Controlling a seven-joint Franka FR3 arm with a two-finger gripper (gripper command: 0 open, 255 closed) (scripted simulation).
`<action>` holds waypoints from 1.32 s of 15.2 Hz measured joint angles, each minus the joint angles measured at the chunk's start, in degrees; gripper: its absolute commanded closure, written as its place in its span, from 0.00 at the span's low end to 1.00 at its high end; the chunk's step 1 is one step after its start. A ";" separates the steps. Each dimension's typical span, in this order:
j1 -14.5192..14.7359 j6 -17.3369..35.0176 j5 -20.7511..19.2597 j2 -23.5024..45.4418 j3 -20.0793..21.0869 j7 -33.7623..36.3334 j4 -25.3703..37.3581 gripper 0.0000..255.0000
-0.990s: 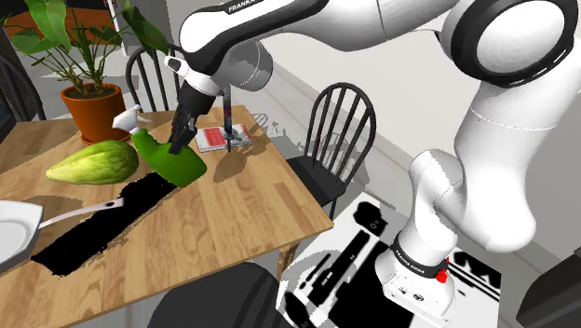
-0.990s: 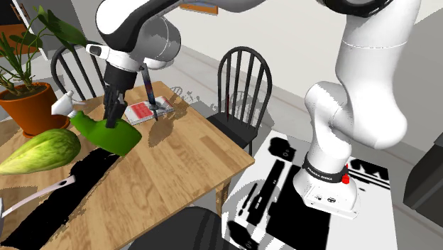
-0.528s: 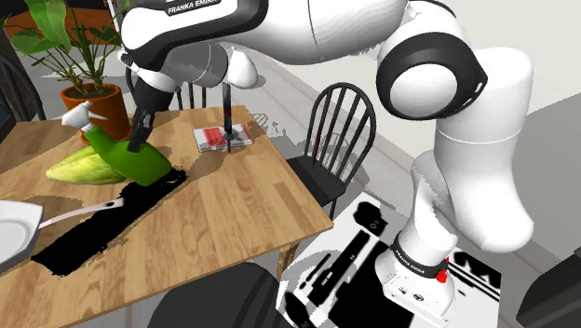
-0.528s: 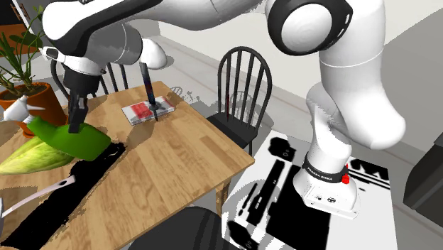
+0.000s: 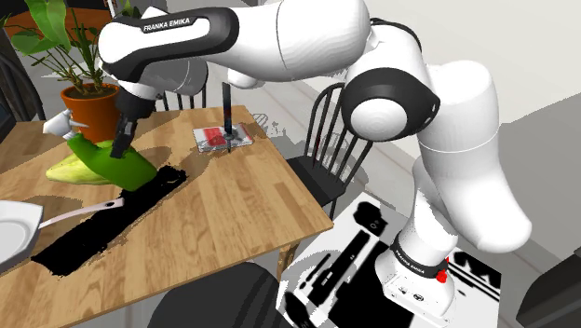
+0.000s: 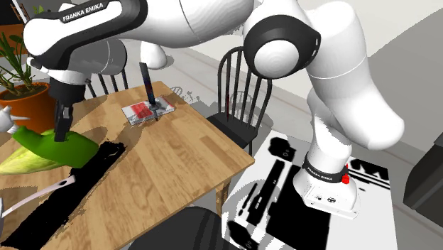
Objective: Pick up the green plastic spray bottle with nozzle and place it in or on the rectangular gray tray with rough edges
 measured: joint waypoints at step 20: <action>-0.52 4.56 3.00 2.55 1.79 -3.66 -2.71 0.00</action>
